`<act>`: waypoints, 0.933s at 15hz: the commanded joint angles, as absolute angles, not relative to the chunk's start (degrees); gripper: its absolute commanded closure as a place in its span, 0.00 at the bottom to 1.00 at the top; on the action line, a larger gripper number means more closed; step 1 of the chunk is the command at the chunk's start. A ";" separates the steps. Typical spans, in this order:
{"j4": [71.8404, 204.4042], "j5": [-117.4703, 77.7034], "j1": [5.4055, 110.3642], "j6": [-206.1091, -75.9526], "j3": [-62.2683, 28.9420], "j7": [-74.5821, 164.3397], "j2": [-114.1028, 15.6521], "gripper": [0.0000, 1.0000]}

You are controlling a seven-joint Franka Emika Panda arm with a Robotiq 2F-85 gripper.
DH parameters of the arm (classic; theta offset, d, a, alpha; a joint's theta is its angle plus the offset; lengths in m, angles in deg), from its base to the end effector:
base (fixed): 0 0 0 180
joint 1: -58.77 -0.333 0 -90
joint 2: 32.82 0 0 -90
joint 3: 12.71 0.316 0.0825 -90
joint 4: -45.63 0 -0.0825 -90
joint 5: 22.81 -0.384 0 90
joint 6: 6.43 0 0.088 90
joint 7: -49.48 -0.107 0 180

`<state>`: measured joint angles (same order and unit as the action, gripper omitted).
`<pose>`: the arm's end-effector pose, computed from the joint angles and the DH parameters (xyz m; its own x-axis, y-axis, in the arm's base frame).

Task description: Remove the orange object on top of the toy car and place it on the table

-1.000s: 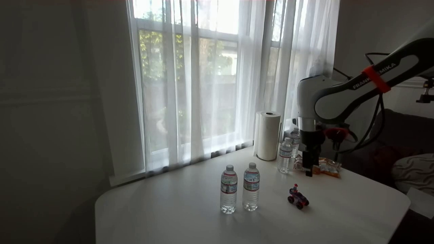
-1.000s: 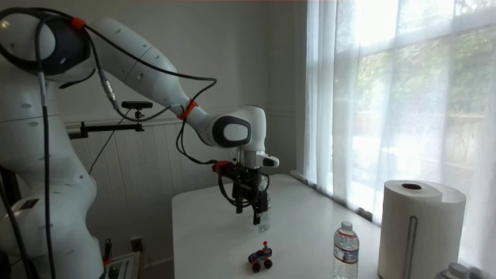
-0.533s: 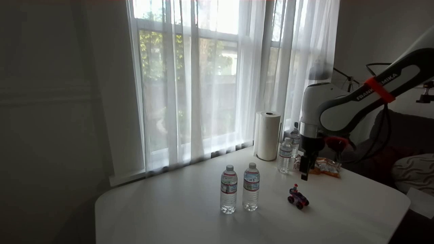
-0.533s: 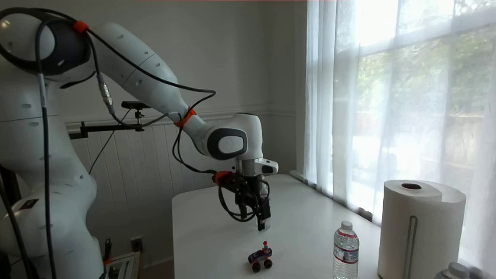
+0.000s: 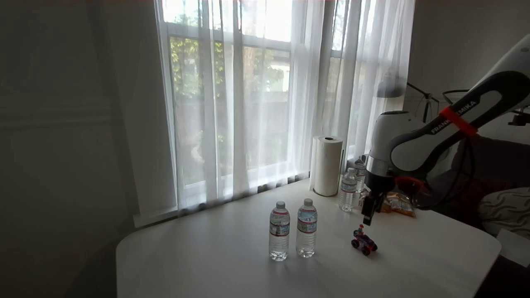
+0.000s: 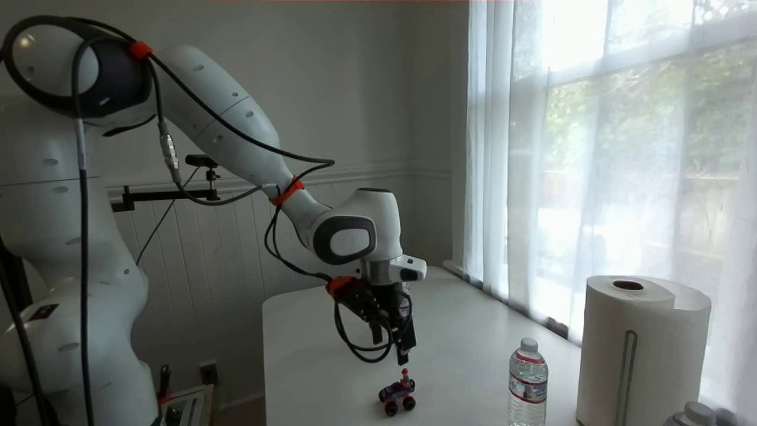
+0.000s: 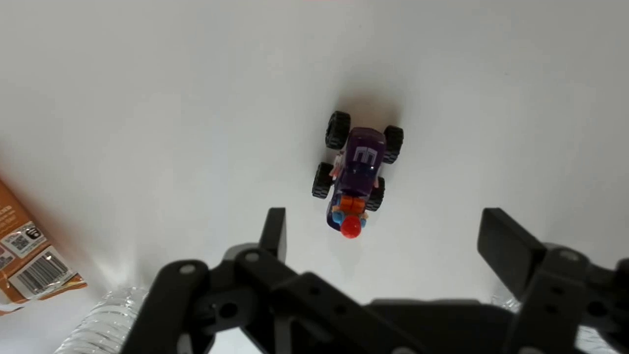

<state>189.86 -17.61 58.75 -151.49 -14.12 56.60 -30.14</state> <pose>0.4653 -0.0103 0.3016 0.9835 0.1733 0.0519 0.1700 -0.9835 0.0621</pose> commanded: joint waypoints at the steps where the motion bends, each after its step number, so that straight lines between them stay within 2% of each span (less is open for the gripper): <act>1: 189.80 -17.67 59.01 -151.94 -13.90 56.61 -30.41 0.00; 14: 186.56 -17.17 59.06 -152.98 -14.05 45.12 -37.23 0.00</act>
